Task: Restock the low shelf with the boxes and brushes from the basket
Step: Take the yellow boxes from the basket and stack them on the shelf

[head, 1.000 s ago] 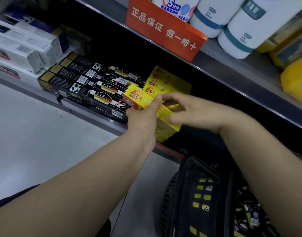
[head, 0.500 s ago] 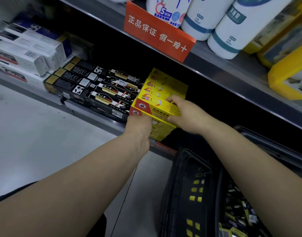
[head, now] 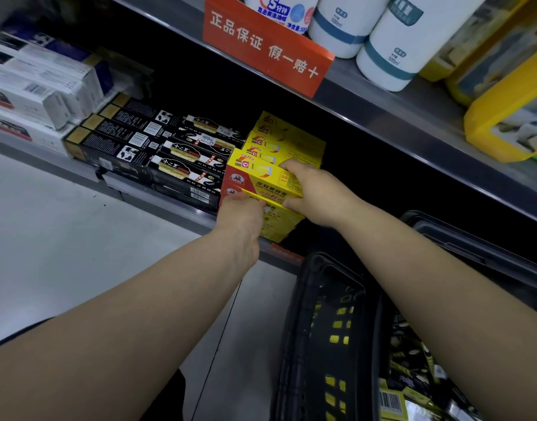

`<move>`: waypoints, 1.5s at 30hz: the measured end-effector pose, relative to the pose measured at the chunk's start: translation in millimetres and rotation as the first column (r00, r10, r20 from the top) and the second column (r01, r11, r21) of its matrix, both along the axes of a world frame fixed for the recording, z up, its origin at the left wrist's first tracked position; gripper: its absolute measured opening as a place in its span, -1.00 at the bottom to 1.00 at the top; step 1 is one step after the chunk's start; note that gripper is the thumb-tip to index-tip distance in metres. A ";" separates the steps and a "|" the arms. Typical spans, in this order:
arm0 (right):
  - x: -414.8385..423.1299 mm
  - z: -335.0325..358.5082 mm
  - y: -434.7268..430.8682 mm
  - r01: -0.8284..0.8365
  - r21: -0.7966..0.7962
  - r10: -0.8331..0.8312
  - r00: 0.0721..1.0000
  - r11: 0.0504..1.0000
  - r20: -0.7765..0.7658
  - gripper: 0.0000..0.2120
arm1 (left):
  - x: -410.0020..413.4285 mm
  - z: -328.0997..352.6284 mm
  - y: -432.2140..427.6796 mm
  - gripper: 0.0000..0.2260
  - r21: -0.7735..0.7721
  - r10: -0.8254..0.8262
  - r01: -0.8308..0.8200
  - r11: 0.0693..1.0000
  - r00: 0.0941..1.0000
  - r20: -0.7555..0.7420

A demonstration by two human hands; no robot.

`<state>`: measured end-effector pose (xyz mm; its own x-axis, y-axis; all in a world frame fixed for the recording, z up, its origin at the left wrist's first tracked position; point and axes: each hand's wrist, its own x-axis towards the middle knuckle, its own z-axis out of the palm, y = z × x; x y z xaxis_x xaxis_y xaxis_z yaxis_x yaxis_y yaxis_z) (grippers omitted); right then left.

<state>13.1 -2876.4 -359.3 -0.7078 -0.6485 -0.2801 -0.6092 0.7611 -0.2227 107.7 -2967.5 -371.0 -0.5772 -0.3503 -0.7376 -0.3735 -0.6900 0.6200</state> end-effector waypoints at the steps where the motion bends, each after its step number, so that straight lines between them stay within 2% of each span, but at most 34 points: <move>1: -0.6 -0.2 0.1 -0.001 0.000 0.001 1.000 1.000 -0.005 -0.40 | 0.4 1.0 -0.3 -0.83 -0.004 -0.004 0.004 1.000 1.000 0.001; 8: -3.2 -1.8 1.8 0.057 -0.018 -0.058 0.998 0.998 -0.015 -0.41 | 2.6 8.2 3.8 -0.72 -0.074 -0.092 0.093 0.993 0.996 0.018; 11: -2.4 1.6 3.8 0.096 -0.013 -0.096 0.995 0.995 0.017 -0.41 | 4.6 16.5 9.9 -0.78 -0.073 -0.148 0.150 0.986 0.988 0.035; 14: 1.3 17.9 12.6 0.159 -0.022 -0.158 0.986 0.987 0.045 -0.41 | 10.3 29.8 18.0 -0.84 -0.116 -0.258 0.254 0.960 0.966 -0.023; 16: 8.1 36.7 27.0 0.177 -0.071 -0.177 0.984 0.982 0.011 -0.48 | 15.9 39.8 23.6 -0.84 -0.226 -0.337 0.309 0.924 0.937 -0.094; 19: 27.9 68.2 63.8 0.197 -0.214 -0.210 0.977 0.957 -0.041 -0.62 | 28.3 54.6 34.5 -0.85 -0.542 -0.547 0.391 0.744 0.823 -0.156; 22: 58.9 88.5 110.0 0.311 -0.375 -0.287 0.951 0.874 0.118 -0.73 | 42.6 67.1 49.4 -0.86 -0.764 -0.754 0.386 0.518 0.628 -0.194; 24: 79.8 88.6 141.5 0.396 -0.427 -0.331 0.917 0.813 0.220 -0.73 | 50.3 72.2 61.3 -0.86 -0.858 -0.865 0.378 0.349 0.483 -0.138; 26: 96.1 78.6 171.2 0.472 -0.405 -0.380 0.879 0.783 0.290 -0.73 | 54.9 74.2 74.7 -0.87 -0.908 -0.929 0.367 0.204 0.365 -0.061; 30: 112.5 35.5 225.2 0.573 -0.199 -0.485 0.797 0.795 0.359 -0.79 | 54.0 74.8 104.7 -0.91 -0.961 -0.976 0.264 -0.080 0.177 0.129; 32: 115.4 9.0 248.1 0.578 -0.082 -0.518 0.778 0.812 0.356 -0.84 | 52.3 73.2 118.1 -0.91 -0.957 -0.975 0.240 -0.162 0.107 0.192; 35: 117.0 -29.7 275.5 0.538 0.086 -0.531 0.771 0.838 0.352 -0.75 | 48.2 68.2 134.8 -0.88 -0.941 -0.961 0.223 -0.253 0.051 0.270; 37: 117.9 -53.1 285.8 0.489 0.142 -0.506 0.791 0.861 0.343 -0.67 | 45.2 63.3 145.2 -0.87 -0.934 -0.955 0.213 -0.285 0.024 0.297; 40: 119.0 -83.3 289.7 0.481 0.134 -0.498 0.809 0.866 0.312 -0.51 | 40.9 54.6 157.6 -0.85 -0.917 -0.941 0.220 -0.332 -0.015 0.337; 45: 115.5 -109.4 281.9 0.557 0.020 -0.519 0.759 0.830 0.394 -0.49 | 32.2 44.8 169.2 -0.83 -0.865 -0.889 0.236 -0.443 0.007 0.458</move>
<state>128.6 -2594.5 -468.8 -0.8039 -0.2283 -0.5491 0.0368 0.9025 -0.4292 139.9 -2798.4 -326.2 -0.8035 0.5843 -0.1140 0.4368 0.7086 0.5542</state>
